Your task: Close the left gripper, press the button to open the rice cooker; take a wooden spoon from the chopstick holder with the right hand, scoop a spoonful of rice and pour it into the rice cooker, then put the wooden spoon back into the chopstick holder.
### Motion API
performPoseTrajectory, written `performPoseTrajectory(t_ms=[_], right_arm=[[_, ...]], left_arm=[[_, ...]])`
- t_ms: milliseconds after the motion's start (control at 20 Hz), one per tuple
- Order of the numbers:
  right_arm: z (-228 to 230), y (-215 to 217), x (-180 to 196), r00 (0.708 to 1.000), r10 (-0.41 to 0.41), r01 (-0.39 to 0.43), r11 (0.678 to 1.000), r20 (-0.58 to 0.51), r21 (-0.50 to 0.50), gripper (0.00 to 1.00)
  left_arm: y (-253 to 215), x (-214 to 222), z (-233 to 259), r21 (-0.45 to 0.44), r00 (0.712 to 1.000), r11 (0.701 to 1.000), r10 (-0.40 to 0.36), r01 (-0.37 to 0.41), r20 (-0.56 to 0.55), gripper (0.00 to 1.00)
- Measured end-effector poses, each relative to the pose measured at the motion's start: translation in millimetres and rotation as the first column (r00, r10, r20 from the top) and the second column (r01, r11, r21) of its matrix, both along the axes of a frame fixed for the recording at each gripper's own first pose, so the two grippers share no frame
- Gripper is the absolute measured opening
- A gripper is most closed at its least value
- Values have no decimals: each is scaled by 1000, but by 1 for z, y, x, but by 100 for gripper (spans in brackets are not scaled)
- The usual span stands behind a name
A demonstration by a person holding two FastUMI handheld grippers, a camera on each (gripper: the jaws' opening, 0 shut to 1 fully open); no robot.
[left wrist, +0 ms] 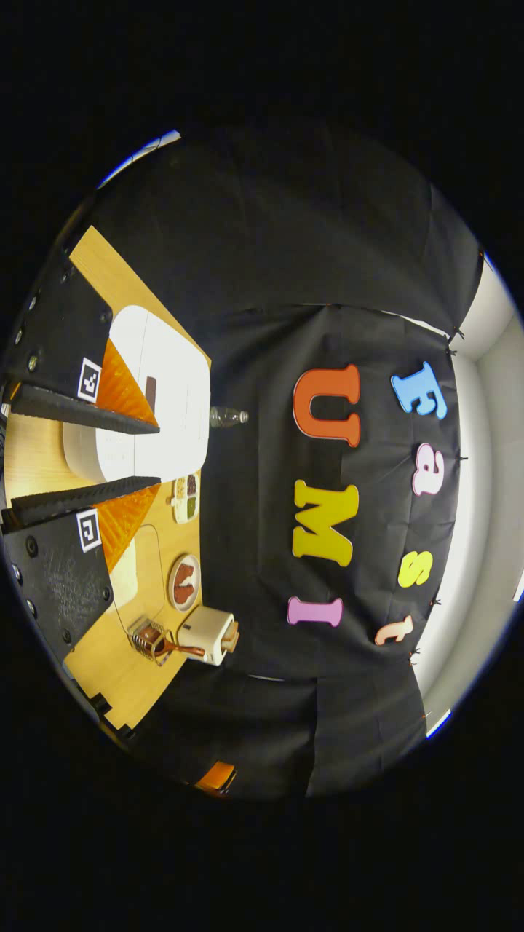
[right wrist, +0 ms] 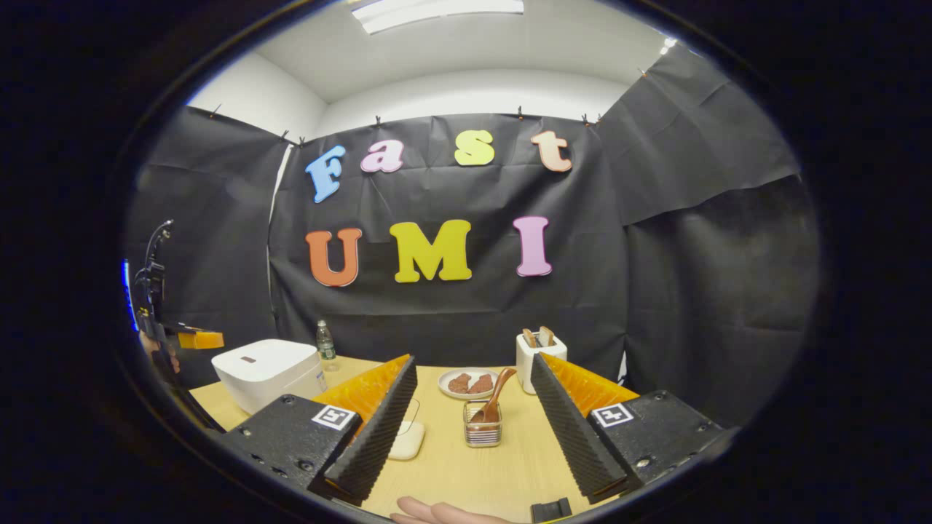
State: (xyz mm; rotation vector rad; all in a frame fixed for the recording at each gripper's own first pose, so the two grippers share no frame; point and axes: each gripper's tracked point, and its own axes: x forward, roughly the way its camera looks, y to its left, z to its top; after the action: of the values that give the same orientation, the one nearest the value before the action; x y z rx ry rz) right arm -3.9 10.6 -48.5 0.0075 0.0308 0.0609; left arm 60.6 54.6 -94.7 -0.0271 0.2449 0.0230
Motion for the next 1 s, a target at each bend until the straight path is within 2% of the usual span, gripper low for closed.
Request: performPoseTrajectory(t_ms=[100, 150, 200, 250, 300, 450, 700, 750, 800, 850, 900, 950, 1000], right_arm=[[-6, 1, 1, 1000, 6, -6, 1000, -10, -4, 100], [-8, 1, 3, 1000, 6, -7, 1000, -15, -7, 100], [-10, 1, 4, 1000, 4, -5, 1000, -20, -9, 96], [-13, 0, 6, 1000, 4, -4, 1000, -23, -9, 100], [-13, 1, 6, 1000, 5, -6, 1000, -23, -10, 96], [-18, -1, 7, 1000, 7, -7, 1000, -22, -12, 96], [-21, 6, 6, 998, 55, -55, 998, 0, 2, 96], [-23, 5, 6, 998, 55, -55, 998, 2, -4, 100], [-24, 5, 6, 999, 54, -54, 998, 4, -7, 100], [-25, 4, 7, 998, 55, -55, 998, 4, -9, 96], [-26, 4, 6, 998, 57, -57, 998, 2, -9, 100], [-28, 4, 7, 998, 60, -60, 998, 1, -7, 100], [-30, 3, 7, 998, 61, -61, 998, -1, -4, 96]], left_arm=[[6, 4, -8, 5, 1000, 1000, 16, -16, -24, 39], [4, 8, -12, -3, 1000, 1000, -1, 1, -31, 39], [-2, 10, -14, -22, 998, 999, -28, 27, -50, 39], [-2, 17, -21, -36, 997, 999, -40, 37, -64, 20], [2, 14, -25, -31, 996, 999, -34, 32, -81, 2], [11, 19, -40, 29, 992, 999, -18, 21, -126, 1], [17, 21, -53, 69, 984, 998, 0, 12, -176, 2], [20, 21, -57, 81, 983, 997, 2, 13, -185, 2], [28, 21, -53, 74, 982, 997, 24, -10, -186, 3], [27, 23, -57, 67, 980, 998, 28, -15, -195, 0], [26, 24, -60, 64, 979, 998, 33, -20, -201, 0], [27, 25, -61, 65, 977, 998, 39, -26, -208, 0], [26, 25, -63, 63, 976, 998, 39, -26, -216, 0]])
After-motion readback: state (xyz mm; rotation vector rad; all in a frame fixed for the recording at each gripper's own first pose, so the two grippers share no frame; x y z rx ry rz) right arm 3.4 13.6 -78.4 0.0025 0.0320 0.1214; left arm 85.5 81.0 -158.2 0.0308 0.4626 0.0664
